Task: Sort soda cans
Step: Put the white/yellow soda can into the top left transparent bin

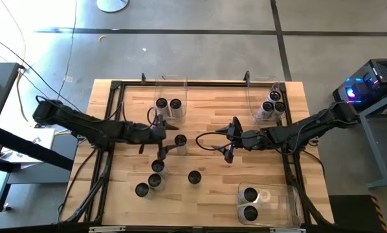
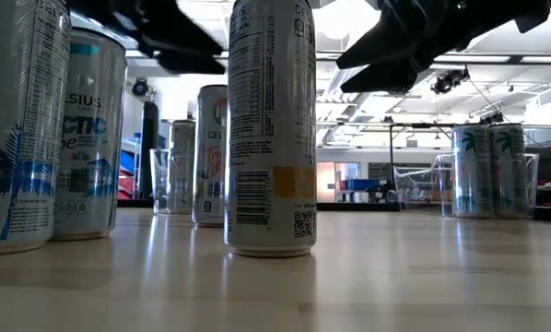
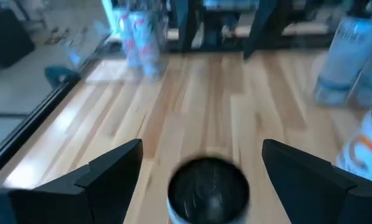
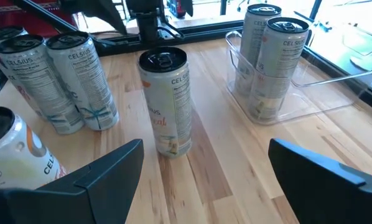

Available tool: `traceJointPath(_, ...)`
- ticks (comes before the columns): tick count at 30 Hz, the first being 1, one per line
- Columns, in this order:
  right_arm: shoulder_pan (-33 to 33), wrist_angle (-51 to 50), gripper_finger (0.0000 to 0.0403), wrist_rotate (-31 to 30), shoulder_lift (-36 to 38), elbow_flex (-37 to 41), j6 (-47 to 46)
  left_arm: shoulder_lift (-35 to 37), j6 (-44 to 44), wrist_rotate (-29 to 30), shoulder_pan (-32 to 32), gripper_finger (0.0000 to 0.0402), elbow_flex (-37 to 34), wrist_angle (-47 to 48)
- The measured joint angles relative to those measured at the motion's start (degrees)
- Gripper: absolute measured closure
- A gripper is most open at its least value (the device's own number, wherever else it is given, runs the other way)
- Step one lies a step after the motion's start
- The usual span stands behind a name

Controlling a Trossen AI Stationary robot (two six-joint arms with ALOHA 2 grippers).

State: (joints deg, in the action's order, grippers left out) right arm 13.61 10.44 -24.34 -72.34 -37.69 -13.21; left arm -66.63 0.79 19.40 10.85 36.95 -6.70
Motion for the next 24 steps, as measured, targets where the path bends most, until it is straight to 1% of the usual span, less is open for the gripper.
traceJointPath(5,0.00,-0.05,0.0061,0.03,0.00,-0.02,0.11,-0.61,6.39,10.87,5.61,0.0078,0.20,5.83)
traceJointPath(7,0.00,0.06,0.0061,0.07,0.00,-0.02,0.15,-2.12,8.44,13.06,6.75,0.0078,0.20,5.75)
traceJointPath(11,0.00,0.14,0.0061,0.13,-0.02,-0.02,-0.54,-5.93,10.09,13.70,7.34,0.0078,0.24,1.58)
traceJointPath(16,0.90,0.08,0.0061,0.43,-0.02,-0.04,-1.58,-10.19,10.34,17.21,6.77,0.0078,0.20,-1.67)
traceJointPath(24,1.55,0.15,0.0061,0.48,-0.02,-0.04,-1.36,-12.94,10.62,16.07,4.83,0.0078,0.22,-5.06)
